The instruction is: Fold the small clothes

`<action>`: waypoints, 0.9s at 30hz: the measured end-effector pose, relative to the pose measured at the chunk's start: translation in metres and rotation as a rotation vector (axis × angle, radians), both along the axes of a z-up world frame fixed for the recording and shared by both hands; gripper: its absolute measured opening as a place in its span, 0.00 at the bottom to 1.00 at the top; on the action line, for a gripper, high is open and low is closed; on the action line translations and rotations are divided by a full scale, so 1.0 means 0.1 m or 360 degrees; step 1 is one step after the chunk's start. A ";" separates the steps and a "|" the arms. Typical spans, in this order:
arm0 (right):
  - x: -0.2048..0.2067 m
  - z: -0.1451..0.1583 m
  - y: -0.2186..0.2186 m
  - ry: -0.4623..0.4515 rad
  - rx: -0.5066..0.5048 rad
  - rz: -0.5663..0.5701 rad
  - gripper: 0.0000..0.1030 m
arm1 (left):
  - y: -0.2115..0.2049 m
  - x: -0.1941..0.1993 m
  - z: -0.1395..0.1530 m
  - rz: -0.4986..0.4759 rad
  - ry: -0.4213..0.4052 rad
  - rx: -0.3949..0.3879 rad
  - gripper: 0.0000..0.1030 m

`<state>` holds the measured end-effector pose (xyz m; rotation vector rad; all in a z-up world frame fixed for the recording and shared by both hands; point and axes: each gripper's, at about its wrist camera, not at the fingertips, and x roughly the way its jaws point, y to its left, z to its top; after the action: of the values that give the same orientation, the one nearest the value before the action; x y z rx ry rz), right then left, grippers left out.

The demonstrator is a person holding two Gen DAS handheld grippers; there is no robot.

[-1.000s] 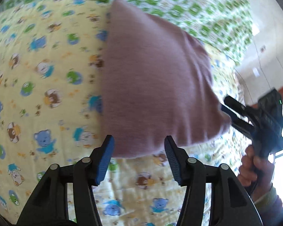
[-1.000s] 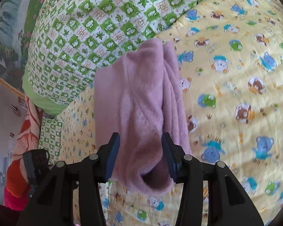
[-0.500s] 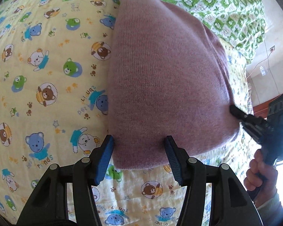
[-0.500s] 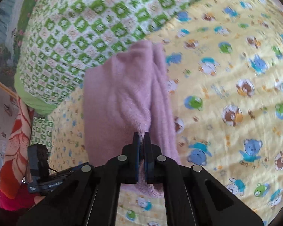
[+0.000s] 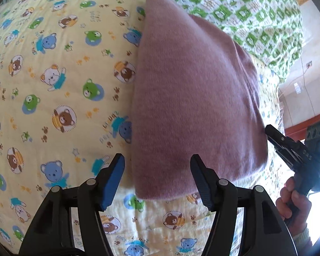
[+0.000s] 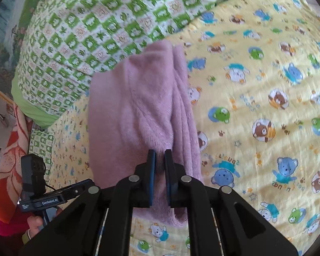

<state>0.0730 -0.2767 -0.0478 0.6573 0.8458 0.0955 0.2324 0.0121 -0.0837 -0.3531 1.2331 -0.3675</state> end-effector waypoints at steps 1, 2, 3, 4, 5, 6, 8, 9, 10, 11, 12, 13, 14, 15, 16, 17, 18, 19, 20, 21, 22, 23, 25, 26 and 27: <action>0.01 0.01 -0.02 0.0001 0.0003 -0.0008 0.29 | 0.01 0.03 0.01 0.0004 -0.0003 -0.0002 0.63; 0.03 0.01 -0.04 0.0001 0.0014 -0.0013 0.40 | 0.02 0.07 0.02 0.0006 -0.0007 0.0001 0.64; 0.05 0.02 -0.05 -0.0006 0.0019 -0.0021 0.52 | 0.03 0.11 0.04 0.0011 -0.0014 0.0003 0.64; 0.08 0.02 -0.07 -0.0017 0.0017 -0.0029 0.56 | 0.03 0.16 0.05 0.0016 -0.0022 0.0003 0.65; 0.10 0.02 -0.07 -0.0022 0.0018 -0.0027 0.57 | 0.04 0.22 0.07 0.0021 -0.0028 -0.0001 0.66; 0.13 0.01 -0.08 -0.0019 0.0024 -0.0022 0.57 | 0.04 0.28 0.09 0.0026 -0.0032 -0.0005 0.67; 0.22 -0.05 -0.11 -0.0006 0.0060 -0.0010 0.57 | 0.04 0.42 0.13 0.0027 -0.0044 -0.0019 0.68; 0.26 -0.08 -0.12 0.0004 0.0081 -0.0003 0.59 | 0.04 0.48 0.14 0.0022 -0.0046 -0.0022 0.69; 0.32 -0.13 -0.13 0.0016 0.0102 0.0003 0.61 | 0.02 0.55 0.14 0.0014 -0.0043 -0.0026 0.71; 0.37 -0.16 -0.14 0.0025 0.0115 0.0012 0.62 | 0.01 0.61 0.14 0.0002 -0.0036 -0.0036 0.71; 0.41 -0.19 -0.14 0.0033 0.0128 0.0023 0.66 | 0.01 0.68 0.12 -0.0001 -0.0029 -0.0037 0.71; 0.45 -0.23 -0.15 0.0041 0.0145 0.0032 0.67 | 0.01 0.72 0.11 0.0004 -0.0023 -0.0033 0.72; 0.50 -0.26 -0.16 0.0046 0.0159 0.0037 0.68 | 0.00 0.78 0.09 0.0010 -0.0015 -0.0039 0.74; 0.53 -0.29 -0.17 0.0052 0.0173 0.0043 0.68 | 0.00 0.81 0.07 0.0013 -0.0002 -0.0054 0.76; 0.57 -0.32 -0.17 0.0058 0.0186 0.0052 0.69 | 0.01 0.85 0.03 0.0013 0.0017 -0.0075 0.78; 0.61 -0.34 -0.17 0.0064 0.0191 0.0060 0.69 | 0.00 0.89 -0.01 0.0014 0.0038 -0.0093 0.78; 0.65 -0.35 -0.17 0.0067 0.0191 0.0065 0.70 | -0.01 0.92 -0.05 0.0016 0.0051 -0.0103 0.78; 0.68 -0.37 -0.18 0.0069 0.0188 0.0070 0.71 | -0.02 0.94 -0.08 0.0019 0.0058 -0.0113 0.78; 0.71 -0.38 -0.19 0.0068 0.0190 0.0071 0.71 | -0.03 0.97 -0.11 0.0021 0.0058 -0.0119 0.79; 0.73 -0.38 -0.20 0.0069 0.0198 0.0071 0.71 | -0.04 0.98 -0.13 0.0020 0.0055 -0.0125 0.79; 0.76 -0.40 -0.21 0.0068 0.0215 0.0073 0.71 | -0.06 1.00 -0.14 0.0018 0.0052 -0.0140 0.79; 0.79 -0.40 -0.22 0.0064 0.0232 0.0078 0.71 | -0.07 1.03 -0.15 0.0013 0.0051 -0.0169 0.79; 0.83 -0.41 -0.23 0.0063 0.0254 0.0089 0.71 | -0.10 1.08 -0.17 0.0003 0.0061 -0.0222 0.77; 0.85 -0.42 -0.22 0.0065 0.0264 0.0095 0.71 | -0.12 1.10 -0.17 -0.0003 0.0067 -0.0250 0.77; 0.87 -0.43 -0.22 0.0067 0.0272 0.0099 0.71 | -0.14 1.12 -0.17 -0.0006 0.0072 -0.0260 0.77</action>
<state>0.1601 -0.2989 -0.0911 0.7954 0.9056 0.2123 0.3446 -0.0018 -0.1010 -0.5019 1.2515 -0.4671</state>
